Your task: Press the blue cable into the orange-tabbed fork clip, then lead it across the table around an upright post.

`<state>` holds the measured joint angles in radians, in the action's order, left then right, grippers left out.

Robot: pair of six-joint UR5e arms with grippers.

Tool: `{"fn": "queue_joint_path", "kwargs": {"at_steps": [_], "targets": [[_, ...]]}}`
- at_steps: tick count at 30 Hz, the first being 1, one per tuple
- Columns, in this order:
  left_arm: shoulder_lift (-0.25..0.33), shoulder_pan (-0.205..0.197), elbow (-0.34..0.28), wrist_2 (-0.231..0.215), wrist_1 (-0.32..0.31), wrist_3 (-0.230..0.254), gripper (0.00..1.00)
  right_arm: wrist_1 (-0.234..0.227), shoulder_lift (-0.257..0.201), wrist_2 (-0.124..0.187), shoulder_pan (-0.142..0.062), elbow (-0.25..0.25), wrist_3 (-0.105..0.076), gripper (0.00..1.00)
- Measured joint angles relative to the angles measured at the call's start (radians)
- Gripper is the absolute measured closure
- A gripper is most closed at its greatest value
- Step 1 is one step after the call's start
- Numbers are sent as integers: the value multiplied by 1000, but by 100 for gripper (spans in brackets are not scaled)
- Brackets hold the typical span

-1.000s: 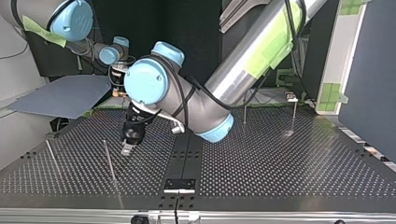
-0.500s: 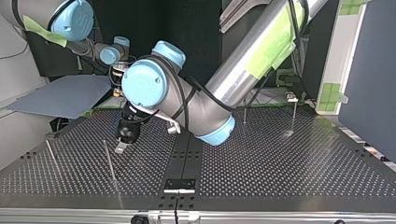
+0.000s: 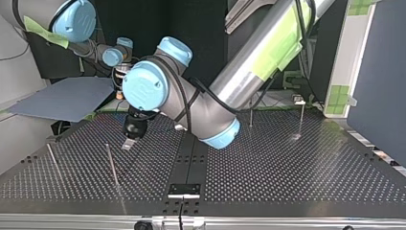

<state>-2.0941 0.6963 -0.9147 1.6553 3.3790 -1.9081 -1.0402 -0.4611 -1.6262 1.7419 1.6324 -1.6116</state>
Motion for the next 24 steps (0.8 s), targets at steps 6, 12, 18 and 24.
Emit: {"fn": "queue_joint_path", "kwargs": {"at_steps": [6, 12, 18, 24], "targets": [[0, 0, 1, 0, 11, -12, 0, 0, 0, 0, 0, -1, -1, 100], [-9, 1, 28, -6, 39, -25, 0, 3, 0, 1, 0, -5, 1, 100], [-18, 2, 62, -21, 76, -29, 0, 19, 0, 1, 1, -13, 2, 100], [-40, 6, 91, -19, 105, -30, 0, 26, 0, 2, 0, -16, -2, 100]]}}
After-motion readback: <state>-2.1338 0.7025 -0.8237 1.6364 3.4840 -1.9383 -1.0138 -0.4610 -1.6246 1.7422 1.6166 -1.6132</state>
